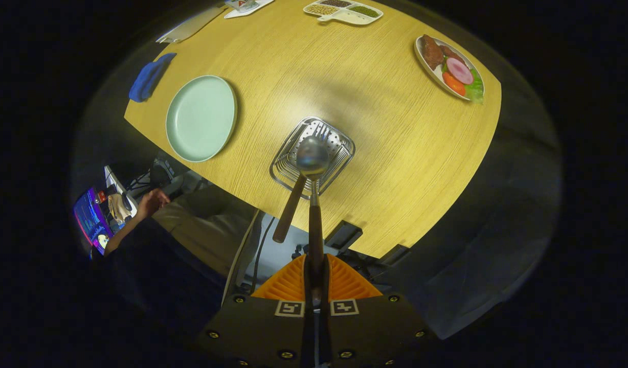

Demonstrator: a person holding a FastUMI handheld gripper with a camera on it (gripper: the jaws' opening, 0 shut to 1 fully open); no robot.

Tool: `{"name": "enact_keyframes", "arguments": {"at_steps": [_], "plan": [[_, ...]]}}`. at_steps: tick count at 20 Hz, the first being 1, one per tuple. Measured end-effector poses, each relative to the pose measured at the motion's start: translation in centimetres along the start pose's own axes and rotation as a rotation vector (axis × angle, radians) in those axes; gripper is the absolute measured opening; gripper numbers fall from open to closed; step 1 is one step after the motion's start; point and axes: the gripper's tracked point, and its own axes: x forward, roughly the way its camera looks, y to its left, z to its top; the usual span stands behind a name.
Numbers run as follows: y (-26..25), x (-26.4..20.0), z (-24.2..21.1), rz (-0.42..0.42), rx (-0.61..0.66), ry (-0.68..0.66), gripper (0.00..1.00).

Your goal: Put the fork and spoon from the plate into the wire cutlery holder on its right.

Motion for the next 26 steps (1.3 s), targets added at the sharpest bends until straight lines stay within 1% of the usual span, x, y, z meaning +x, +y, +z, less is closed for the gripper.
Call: {"name": "enact_keyframes", "arguments": {"at_steps": [3, 9, 10, 11, 13, 15, 16, 18, 20, 22, 23, 25, 26], "plan": [[-0.4, 0.6, 0.5, -0.001, 0.011, 0.022, 0.04], [-0.5, 1.1, 1.2, 0.033, 0.059, 0.044, 0.05], [-0.7, 0.9, 1.5, 0.031, 0.061, 0.030, 0.11], [-0.9, 0.8, 1.6, 0.029, 0.065, 0.017, 0.11], [-0.6, -0.1, 1.7, 0.057, 0.082, -0.024, 0.14], [-0.9, -0.9, 1.5, 0.063, 0.106, -0.084, 0.26], [-1.3, -1.5, 1.7, 0.040, 0.117, -0.138, 0.31], [-1.4, -2.9, 2.4, -0.024, 0.135, -0.287, 0.32], [0.0, -4.5, 3.0, -0.050, 0.168, -0.455, 0.32], [2.3, -6.6, 4.4, -0.048, 0.212, -0.668, 0.33], [3.1, -7.9, 5.2, -0.069, 0.235, -0.795, 0.35], [5.1, -11.1, 6.0, -0.140, 0.265, -1.050, 0.34], [6.8, -12.9, 6.3, -0.150, 0.276, -1.174, 0.34]]}}
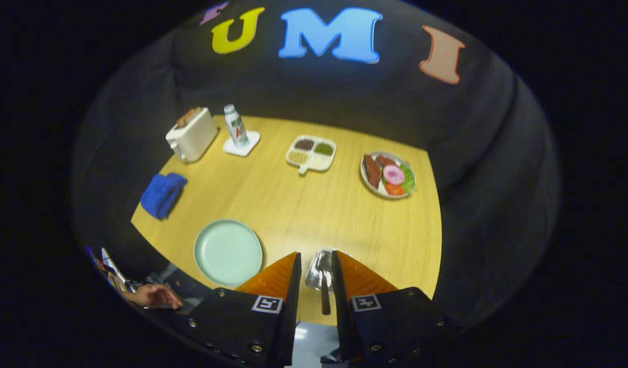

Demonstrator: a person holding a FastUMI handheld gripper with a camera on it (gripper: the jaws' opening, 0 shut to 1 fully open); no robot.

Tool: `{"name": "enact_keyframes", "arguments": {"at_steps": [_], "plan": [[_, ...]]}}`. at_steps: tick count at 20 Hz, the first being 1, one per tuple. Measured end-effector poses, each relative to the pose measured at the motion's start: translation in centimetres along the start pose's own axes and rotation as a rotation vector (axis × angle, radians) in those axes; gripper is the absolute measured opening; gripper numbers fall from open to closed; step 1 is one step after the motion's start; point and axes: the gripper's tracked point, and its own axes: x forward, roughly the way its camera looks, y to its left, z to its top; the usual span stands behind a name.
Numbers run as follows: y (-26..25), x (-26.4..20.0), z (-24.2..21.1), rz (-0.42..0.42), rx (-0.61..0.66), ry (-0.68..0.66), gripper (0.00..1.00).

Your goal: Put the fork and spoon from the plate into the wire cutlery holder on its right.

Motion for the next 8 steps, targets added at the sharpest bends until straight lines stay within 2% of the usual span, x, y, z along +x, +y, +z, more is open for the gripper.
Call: {"name": "enact_keyframes", "arguments": {"at_steps": [1, 4, 7, 8], "plan": [[1.8, -1.0, 1.1, 0.006, 0.017, -0.106, 0.35], [5.1, -4.3, 3.0, -0.043, 0.057, -0.324, 0.34], [5.6, -6.4, 5.2, -0.148, 0.056, -0.510, 0.34], [5.9, -6.8, 6.1, -0.157, 0.057, -0.561, 0.34]]}}
